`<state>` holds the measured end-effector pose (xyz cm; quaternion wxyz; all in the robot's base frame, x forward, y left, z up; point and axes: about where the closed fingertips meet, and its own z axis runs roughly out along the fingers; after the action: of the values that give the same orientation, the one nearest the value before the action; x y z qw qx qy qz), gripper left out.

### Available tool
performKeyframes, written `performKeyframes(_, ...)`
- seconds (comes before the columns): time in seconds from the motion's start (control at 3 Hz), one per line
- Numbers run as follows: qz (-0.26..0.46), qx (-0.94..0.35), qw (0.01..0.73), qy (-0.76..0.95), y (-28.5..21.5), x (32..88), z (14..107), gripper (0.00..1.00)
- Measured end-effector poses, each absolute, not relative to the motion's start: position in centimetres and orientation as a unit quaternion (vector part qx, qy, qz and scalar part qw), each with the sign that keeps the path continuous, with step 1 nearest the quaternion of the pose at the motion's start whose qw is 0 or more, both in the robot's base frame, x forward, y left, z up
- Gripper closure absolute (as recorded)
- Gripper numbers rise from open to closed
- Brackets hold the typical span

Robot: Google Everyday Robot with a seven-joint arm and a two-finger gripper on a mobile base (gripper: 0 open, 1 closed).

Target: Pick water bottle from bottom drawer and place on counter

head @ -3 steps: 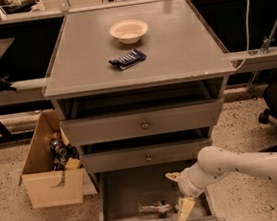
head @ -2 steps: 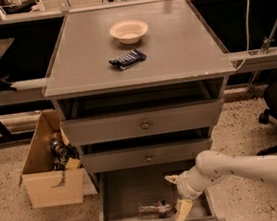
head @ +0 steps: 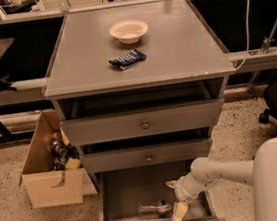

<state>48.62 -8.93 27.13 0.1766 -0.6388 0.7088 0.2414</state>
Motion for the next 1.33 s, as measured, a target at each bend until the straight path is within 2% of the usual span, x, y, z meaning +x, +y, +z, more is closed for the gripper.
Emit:
performKeyframes(0.33,0.241,-0.639,0.177,0.709,-8.9,48.6,27.1,0.00)
performKeyframes(1.33,0.221,-0.628,0.198,0.719,-7.5,53.1,21.4,0.00)
